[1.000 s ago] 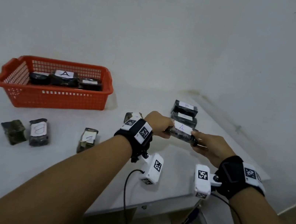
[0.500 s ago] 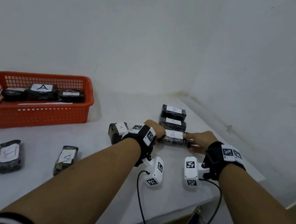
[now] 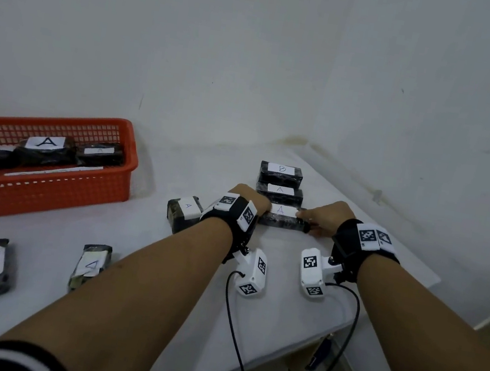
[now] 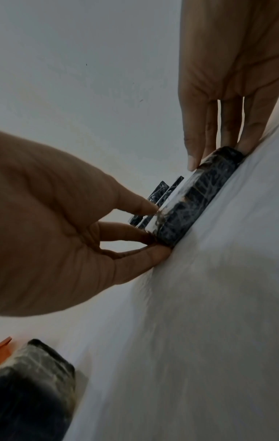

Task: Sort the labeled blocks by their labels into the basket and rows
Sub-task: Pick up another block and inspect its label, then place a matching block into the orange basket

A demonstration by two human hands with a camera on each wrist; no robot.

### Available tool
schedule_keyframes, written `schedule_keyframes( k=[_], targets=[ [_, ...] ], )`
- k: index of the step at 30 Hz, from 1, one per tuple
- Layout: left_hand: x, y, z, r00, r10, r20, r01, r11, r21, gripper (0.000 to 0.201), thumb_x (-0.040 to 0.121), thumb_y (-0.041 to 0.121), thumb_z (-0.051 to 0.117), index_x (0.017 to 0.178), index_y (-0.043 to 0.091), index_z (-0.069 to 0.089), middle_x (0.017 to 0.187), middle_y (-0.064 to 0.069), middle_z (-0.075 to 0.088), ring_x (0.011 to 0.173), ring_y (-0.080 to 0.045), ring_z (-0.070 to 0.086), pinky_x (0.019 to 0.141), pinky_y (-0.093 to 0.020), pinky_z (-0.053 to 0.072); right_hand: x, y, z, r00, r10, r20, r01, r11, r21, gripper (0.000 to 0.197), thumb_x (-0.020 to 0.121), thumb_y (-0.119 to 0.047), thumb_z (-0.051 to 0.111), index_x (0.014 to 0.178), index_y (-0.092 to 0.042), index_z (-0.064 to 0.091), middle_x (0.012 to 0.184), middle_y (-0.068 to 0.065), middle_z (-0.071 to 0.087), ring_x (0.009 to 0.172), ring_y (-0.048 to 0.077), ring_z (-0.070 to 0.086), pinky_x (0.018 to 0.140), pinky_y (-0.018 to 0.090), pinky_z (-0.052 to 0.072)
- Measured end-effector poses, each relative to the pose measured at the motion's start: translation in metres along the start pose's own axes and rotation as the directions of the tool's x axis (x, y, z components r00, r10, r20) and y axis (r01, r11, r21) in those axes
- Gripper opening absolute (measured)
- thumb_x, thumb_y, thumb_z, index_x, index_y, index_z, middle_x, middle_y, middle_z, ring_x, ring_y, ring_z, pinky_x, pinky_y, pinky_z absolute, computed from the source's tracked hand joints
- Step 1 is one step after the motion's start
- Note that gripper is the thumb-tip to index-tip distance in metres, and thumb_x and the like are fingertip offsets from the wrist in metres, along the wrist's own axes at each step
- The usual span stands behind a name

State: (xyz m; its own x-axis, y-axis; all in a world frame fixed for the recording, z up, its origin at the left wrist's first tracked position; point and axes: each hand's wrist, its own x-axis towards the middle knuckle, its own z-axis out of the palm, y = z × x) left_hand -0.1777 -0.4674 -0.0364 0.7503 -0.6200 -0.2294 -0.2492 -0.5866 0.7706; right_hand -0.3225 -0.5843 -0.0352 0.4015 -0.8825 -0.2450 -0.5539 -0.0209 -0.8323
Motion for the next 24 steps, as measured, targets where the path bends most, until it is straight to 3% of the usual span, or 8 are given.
schedule_keyframes(
  k=[2, 4, 9, 11, 15, 18, 21, 24],
  targets=[
    [-0.004, 0.001, -0.004, 0.999, 0.050, -0.021, -0.049, 0.997, 0.057, 0.042, 0.097, 0.028, 0.068, 0.064, 0.013, 0.046, 0.071, -0.004, 0.054, 0.067, -0.022, 0.053, 0.066, -0.028, 0.049, -0.002, -0.001, -0.002, 1.000, 0.006, 0.015, -0.006, 1.000, 0.011, 0.035, 0.071, -0.016, 0.095, 0.085, 0.005, 0.070, 0.082, 0.017, 0.074, 0.081, 0.035, 0.076, 0.085, 0.049, 0.063],
    [-0.009, 0.004, -0.009, 0.995, 0.093, -0.026, -0.090, 0.991, 0.095, 0.044, 0.101, 0.029, 0.064, 0.064, 0.012, 0.045, 0.069, -0.003, 0.050, 0.070, -0.022, 0.052, 0.068, -0.027, 0.045, -0.002, -0.001, -0.002, 1.000, 0.002, 0.016, -0.002, 1.000, 0.008, 0.035, 0.071, -0.016, 0.095, 0.085, 0.005, 0.071, 0.082, 0.018, 0.075, 0.078, 0.034, 0.075, 0.085, 0.049, 0.063],
    [-0.008, -0.001, -0.007, 0.996, 0.079, 0.030, -0.082, 0.993, 0.090, 0.018, 0.093, 0.023, 0.069, 0.087, 0.013, 0.056, 0.091, -0.006, 0.062, 0.079, -0.024, 0.058, 0.075, -0.030, 0.057, -0.007, 0.002, -0.007, 0.999, -0.021, 0.038, 0.023, 0.998, -0.050, 0.041, 0.073, -0.024, 0.094, 0.093, 0.006, 0.075, 0.092, 0.020, 0.077, 0.087, 0.033, 0.076, 0.088, 0.050, 0.062],
    [-0.004, -0.004, -0.007, 0.994, 0.097, 0.047, -0.102, 0.985, 0.140, 0.017, 0.089, 0.022, 0.068, 0.080, 0.013, 0.057, 0.088, -0.008, 0.063, 0.071, -0.023, 0.057, 0.066, -0.028, 0.052, -0.013, 0.000, -0.011, 0.998, -0.064, 0.020, 0.066, 0.991, -0.117, 0.043, 0.074, -0.029, 0.092, 0.096, 0.004, 0.076, 0.094, 0.014, 0.076, 0.092, 0.032, 0.072, 0.088, 0.048, 0.062],
    [-0.013, -0.003, -0.023, 0.992, 0.123, 0.038, -0.127, 0.987, 0.103, 0.021, 0.086, 0.023, 0.074, 0.077, 0.010, 0.060, 0.094, -0.013, 0.069, 0.084, -0.029, 0.068, 0.090, -0.042, 0.062, -0.027, -0.002, -0.010, 0.985, -0.172, -0.003, 0.169, 0.972, -0.163, 0.029, 0.083, -0.026, 0.084, 0.094, -0.001, 0.075, 0.096, 0.010, 0.070, 0.086, 0.022, 0.061, 0.066, 0.035, 0.057],
    [-0.033, -0.001, -0.052, 0.989, 0.144, 0.040, -0.147, 0.985, 0.085, 0.021, 0.086, 0.024, 0.070, 0.082, 0.003, 0.069, 0.097, -0.015, 0.079, 0.087, -0.027, 0.079, 0.081, -0.036, 0.064, -0.039, -0.009, -0.001, 0.964, -0.268, -0.001, 0.264, 0.951, -0.159, 0.016, 0.084, -0.024, 0.083, 0.083, -0.011, 0.073, 0.086, 0.005, 0.069, 0.073, 0.016, 0.059, 0.058, 0.028, 0.051],
    [-0.054, -0.005, -0.091, 0.980, 0.196, 0.011, -0.196, 0.972, 0.128, 0.030, 0.090, 0.026, 0.070, 0.096, -0.002, 0.078, 0.097, -0.017, 0.080, 0.086, -0.027, 0.079, 0.087, -0.037, 0.063, -0.056, -0.022, 0.015, 0.934, -0.356, 0.044, 0.358, 0.922, -0.146, 0.015, 0.083, -0.025, 0.084, 0.082, -0.017, 0.072, 0.080, -0.001, 0.067, 0.074, 0.019, 0.062, 0.064, 0.029, 0.049],
    [-0.074, -0.021, -0.130, 0.969, 0.247, -0.016, -0.238, 0.948, 0.212, 0.034, 0.091, 0.031, 0.072, 0.098, -0.002, 0.079, 0.101, -0.018, 0.079, 0.092, -0.029, 0.077, 0.089, -0.041, 0.062, -0.080, -0.036, 0.040, 0.901, -0.413, 0.134, 0.428, 0.895, -0.123, 0.021, 0.081, -0.030, 0.085, 0.094, -0.019, 0.073, 0.093, 0.000, 0.071, 0.082, 0.020, 0.067, 0.074, 0.030, 0.053]
  ],
)
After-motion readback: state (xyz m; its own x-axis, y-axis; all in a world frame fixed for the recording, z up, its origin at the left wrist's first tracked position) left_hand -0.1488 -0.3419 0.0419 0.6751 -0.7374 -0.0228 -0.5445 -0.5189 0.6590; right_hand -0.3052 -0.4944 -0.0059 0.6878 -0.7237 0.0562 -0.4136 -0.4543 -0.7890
